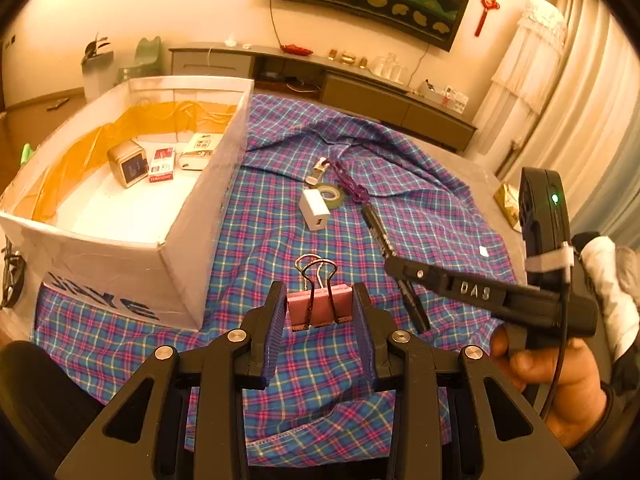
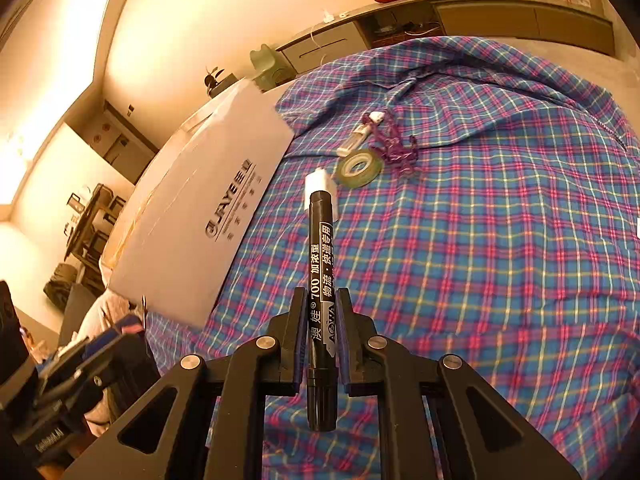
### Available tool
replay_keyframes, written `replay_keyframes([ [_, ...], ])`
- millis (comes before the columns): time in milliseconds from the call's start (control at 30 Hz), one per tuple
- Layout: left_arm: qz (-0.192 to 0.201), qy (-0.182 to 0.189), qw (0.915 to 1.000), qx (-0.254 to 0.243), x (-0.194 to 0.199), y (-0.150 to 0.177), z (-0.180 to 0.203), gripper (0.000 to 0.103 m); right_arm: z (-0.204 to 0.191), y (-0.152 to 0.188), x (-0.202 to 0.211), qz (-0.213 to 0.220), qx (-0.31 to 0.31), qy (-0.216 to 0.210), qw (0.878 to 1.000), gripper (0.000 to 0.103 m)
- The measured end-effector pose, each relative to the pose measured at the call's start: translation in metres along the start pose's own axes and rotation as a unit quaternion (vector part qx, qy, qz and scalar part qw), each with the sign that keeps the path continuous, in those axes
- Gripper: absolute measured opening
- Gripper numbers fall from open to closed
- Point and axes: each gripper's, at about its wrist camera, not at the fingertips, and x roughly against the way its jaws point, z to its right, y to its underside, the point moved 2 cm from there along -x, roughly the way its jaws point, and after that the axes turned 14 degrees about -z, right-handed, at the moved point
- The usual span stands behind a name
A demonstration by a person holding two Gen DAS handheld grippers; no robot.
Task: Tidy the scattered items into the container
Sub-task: 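Carry the binder clip and marker over the cardboard box with both tools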
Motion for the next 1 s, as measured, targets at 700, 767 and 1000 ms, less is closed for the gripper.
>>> replay_keyframes([
  [700, 0.017, 0.050, 0.9976, 0.046, 0.024, 0.000, -0.063, 0.034, -0.100, 0.028, 0.003, 0.013, 0.049, -0.022, 0.998, 0.015],
  [767, 0.023, 0.050, 0.9972, 0.052, 0.028, -0.003, -0.070, 0.034, -0.111, 0.025, 0.005, 0.014, 0.058, -0.023, 0.998, 0.015],
  [1000, 0.034, 0.080, 0.9946, 0.058, 0.049, -0.011, -0.081, 0.034, -0.144, 0.015, 0.013, 0.021, 0.089, -0.025, 0.996, 0.015],
])
